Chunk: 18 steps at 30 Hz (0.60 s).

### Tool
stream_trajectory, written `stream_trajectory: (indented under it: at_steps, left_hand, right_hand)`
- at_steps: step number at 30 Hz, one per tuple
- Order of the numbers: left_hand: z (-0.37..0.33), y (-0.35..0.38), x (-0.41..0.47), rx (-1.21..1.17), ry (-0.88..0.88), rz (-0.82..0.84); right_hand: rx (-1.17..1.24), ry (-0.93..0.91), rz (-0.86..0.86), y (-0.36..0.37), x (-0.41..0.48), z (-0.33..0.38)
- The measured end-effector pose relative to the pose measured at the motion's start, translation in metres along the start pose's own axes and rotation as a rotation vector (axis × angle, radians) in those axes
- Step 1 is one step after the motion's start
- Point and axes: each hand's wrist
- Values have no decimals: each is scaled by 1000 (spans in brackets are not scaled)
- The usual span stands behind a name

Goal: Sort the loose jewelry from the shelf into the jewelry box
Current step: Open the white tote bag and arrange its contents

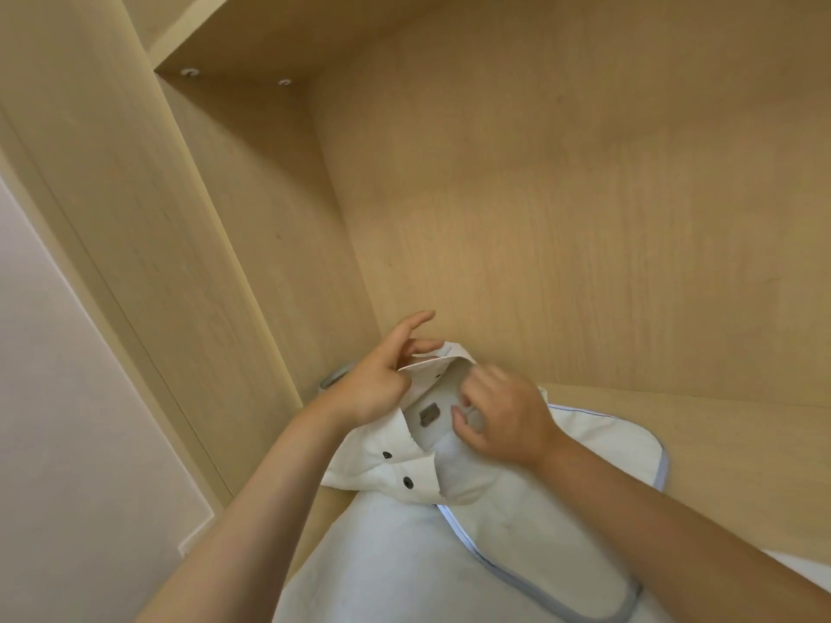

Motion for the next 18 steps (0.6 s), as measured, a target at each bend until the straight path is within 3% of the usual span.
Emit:
stream_trajectory:
  at_steps: [2, 5, 8, 11, 15, 18]
  left_hand:
    - [2, 9, -1, -35, -52, 61]
    - [0, 23, -2, 7, -159, 177]
    - [6, 29, 4, 253, -124, 59]
    - [21, 32, 13, 690, -25, -120]
    - [47, 46, 14, 968, -143, 51]
    - [67, 55, 13, 1031, -120, 0]
  right_hand:
    - [-35, 153, -45, -15, 2, -9]
    - [-40, 249, 235, -17, -6, -32]
    - [27, 144, 488, -11, -25, -47]
    - [20, 96, 750, -14, -36, -49]
    - [103, 226, 918, -12, -42, -46]
    - [200, 303, 962, -5, -51, -43]
Point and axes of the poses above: each hand's wrist, its own x-axis towards the middle knuckle, its own y-axis out of the palm, z = x × y, and after that the axes turned 9 degrees about -y, right-handed
